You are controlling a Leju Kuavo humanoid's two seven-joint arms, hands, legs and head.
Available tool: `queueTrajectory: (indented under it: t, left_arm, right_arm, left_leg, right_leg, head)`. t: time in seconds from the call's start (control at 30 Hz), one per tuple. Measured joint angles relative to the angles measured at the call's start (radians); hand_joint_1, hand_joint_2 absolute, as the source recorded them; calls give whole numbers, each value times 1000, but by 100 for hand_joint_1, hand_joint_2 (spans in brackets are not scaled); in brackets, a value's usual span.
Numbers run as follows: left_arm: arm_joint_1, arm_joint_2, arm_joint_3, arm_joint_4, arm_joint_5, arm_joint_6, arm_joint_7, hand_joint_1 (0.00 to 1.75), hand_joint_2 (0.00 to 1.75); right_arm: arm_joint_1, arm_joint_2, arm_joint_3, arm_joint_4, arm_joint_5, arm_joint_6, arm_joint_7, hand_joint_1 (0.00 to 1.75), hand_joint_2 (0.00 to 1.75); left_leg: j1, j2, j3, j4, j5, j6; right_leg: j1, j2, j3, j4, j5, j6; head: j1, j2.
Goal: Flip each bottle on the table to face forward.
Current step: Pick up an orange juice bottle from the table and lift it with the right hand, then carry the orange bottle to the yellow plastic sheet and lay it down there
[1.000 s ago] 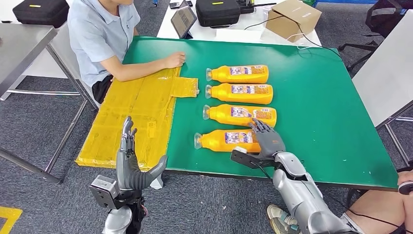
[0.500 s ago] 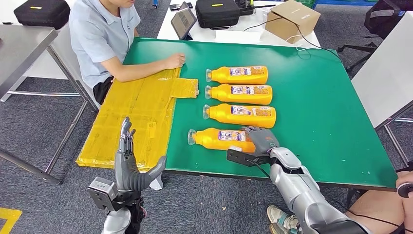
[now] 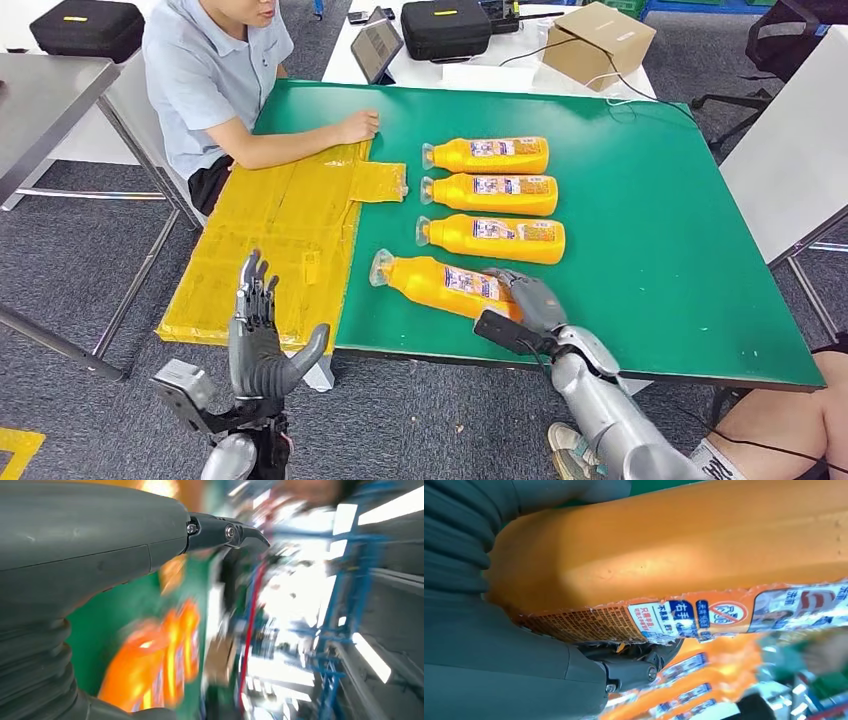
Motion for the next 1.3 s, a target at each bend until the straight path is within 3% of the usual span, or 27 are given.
queueTrajectory:
  t: [0.07,0.17,0.4,0.53,0.63,0.7,0.87,1.1,1.3]
  left_arm:
    - [15,-12,38,5,160,-31,74,0,175]
    - [25,-24,98,23,212,1,88,0,175]
    - [26,-24,109,60,25,-58,-16,0,175]
    - [24,-20,68,53,-110,-67,-60,0,175]
    - [9,-17,14,43,-261,-42,-95,0,175]
    - [-1,-17,-11,42,-315,-18,-107,0,175]
    - [-13,-17,-30,44,-303,-44,-111,0,175]
    - [-49,-17,-26,71,-13,-343,-28,0,175]
    - [-62,-18,-3,105,110,-473,28,0,175]
  right_arm:
    - [73,22,-19,-121,-102,5,-4,175,175]
    - [154,50,-27,-296,-194,-16,-2,175,175]
    - [255,93,-33,-610,-279,-96,-49,175,175]
    - [280,103,-25,-705,-260,-48,-22,175,175]
    - [274,99,23,-712,-206,62,28,175,175]
    - [271,99,67,-696,-184,87,33,175,175]
    - [248,104,136,-651,-177,132,42,175,175]
    - [152,158,238,-486,-199,149,29,175,175]
    - [119,186,282,-455,-190,129,21,175,175]
  left_leg:
    - [0,0,-3,0,0,0]
    - [1,-1,-9,0,2,-2]
    - [1,-1,-12,0,2,-2]
    - [0,-2,-14,0,2,-2]
    - [0,-1,-14,0,2,-2]
    - [1,-1,-14,0,2,-2]
    - [1,-1,-15,0,2,-2]
    - [2,-1,-15,0,3,-2]
    - [1,-2,-16,0,3,-2]
  right_leg:
    - [0,0,-3,0,0,0]
    - [0,0,-9,1,0,0]
    - [-1,0,-12,1,0,0]
    - [-1,0,-13,1,0,0]
    - [-1,0,-13,1,0,0]
    - [-1,0,-13,1,0,0]
    - [0,0,-14,1,0,0]
    - [0,-1,-14,1,0,0]
    - [0,-1,-14,1,0,0]
  head:
    - [0,0]
    - [0,0]
    - [0,0]
    - [0,0]
    - [0,0]
    - [0,0]
    - [0,0]
    - [0,0]
    - [0,0]
